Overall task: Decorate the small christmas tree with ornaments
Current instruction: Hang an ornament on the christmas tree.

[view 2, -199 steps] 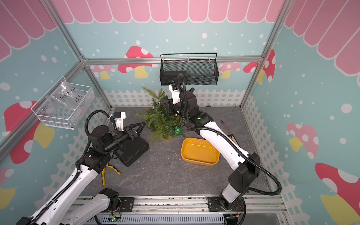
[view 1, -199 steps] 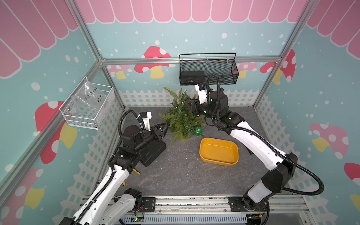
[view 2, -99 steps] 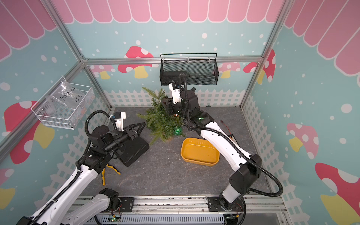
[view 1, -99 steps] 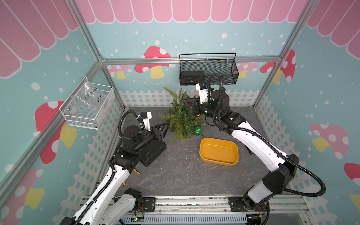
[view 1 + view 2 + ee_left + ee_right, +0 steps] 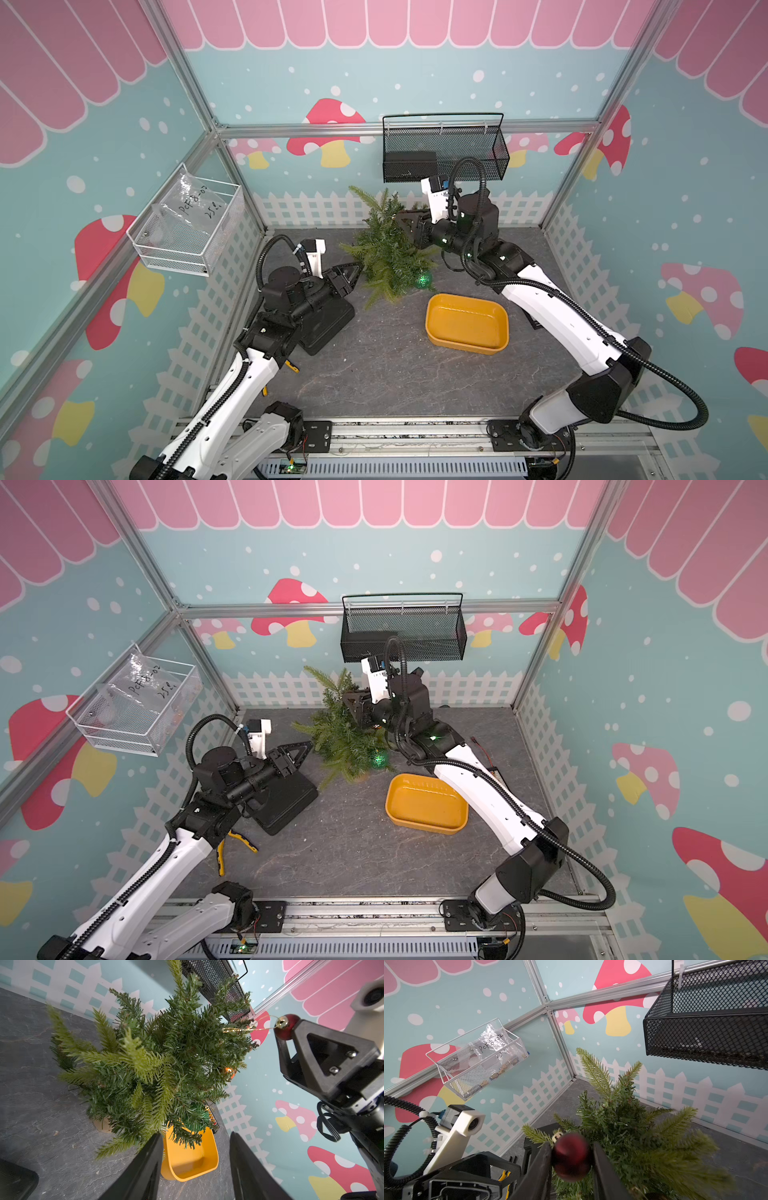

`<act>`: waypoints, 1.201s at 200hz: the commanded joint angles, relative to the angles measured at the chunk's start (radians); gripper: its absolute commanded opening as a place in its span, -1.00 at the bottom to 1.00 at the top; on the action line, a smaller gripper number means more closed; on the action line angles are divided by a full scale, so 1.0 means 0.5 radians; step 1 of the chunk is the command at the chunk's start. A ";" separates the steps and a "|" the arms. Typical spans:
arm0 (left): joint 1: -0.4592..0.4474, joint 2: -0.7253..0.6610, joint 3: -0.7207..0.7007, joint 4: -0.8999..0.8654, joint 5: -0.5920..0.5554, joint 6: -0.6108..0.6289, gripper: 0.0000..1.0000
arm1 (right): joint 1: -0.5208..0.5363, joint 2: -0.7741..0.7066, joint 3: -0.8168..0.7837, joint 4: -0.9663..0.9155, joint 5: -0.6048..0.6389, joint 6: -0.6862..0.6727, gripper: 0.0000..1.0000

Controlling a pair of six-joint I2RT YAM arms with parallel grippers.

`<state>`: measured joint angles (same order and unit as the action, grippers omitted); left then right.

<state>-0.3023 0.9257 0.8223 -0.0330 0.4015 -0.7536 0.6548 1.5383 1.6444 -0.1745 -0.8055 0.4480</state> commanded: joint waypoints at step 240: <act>0.019 -0.025 -0.055 0.045 0.022 -0.022 0.08 | -0.016 -0.069 -0.177 -0.059 0.092 -0.056 -0.26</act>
<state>-0.3012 0.9237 0.8059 -0.0311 0.4015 -0.7532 0.6487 1.5433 1.5711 -0.1993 -0.7357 0.4400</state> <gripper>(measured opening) 0.539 0.345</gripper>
